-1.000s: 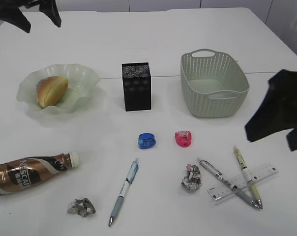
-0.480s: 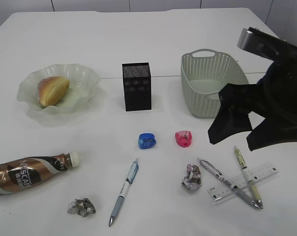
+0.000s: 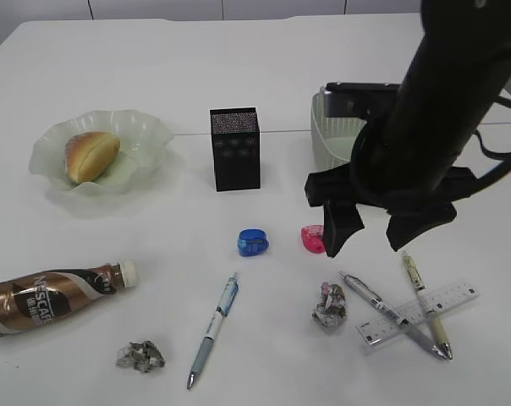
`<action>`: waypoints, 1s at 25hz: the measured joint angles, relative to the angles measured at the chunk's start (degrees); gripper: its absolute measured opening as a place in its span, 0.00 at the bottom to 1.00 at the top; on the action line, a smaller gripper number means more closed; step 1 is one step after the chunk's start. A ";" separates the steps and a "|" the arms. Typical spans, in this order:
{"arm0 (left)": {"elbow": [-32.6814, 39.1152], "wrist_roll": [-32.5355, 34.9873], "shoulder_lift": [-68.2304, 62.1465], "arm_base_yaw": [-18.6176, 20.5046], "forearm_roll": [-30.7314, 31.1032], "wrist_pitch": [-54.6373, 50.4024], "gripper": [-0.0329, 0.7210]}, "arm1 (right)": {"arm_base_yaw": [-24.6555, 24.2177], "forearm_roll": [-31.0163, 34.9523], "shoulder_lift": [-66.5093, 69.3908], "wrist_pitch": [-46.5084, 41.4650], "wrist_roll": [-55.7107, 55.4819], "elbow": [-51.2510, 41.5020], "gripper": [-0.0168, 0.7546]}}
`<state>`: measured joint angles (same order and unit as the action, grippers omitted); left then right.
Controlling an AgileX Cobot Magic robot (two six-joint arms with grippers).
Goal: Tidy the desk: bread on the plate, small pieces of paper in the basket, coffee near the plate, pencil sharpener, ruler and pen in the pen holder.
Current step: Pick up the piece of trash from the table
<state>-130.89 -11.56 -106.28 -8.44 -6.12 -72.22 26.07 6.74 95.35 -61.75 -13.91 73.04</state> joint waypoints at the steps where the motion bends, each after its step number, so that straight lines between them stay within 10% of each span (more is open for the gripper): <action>1: 0.00 0.00 0.00 0.00 0.00 0.00 0.79 | 0.03 -0.58 1.68 -0.75 -0.44 0.74 0.75; 25: 0.00 1.03 0.00 0.00 0.32 -0.04 0.79 | 1.65 -1.94 17.37 4.32 -0.95 3.23 0.75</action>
<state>-130.89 -10.53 -106.28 -8.44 -5.80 -72.26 27.72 4.79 112.72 -57.44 -14.87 76.27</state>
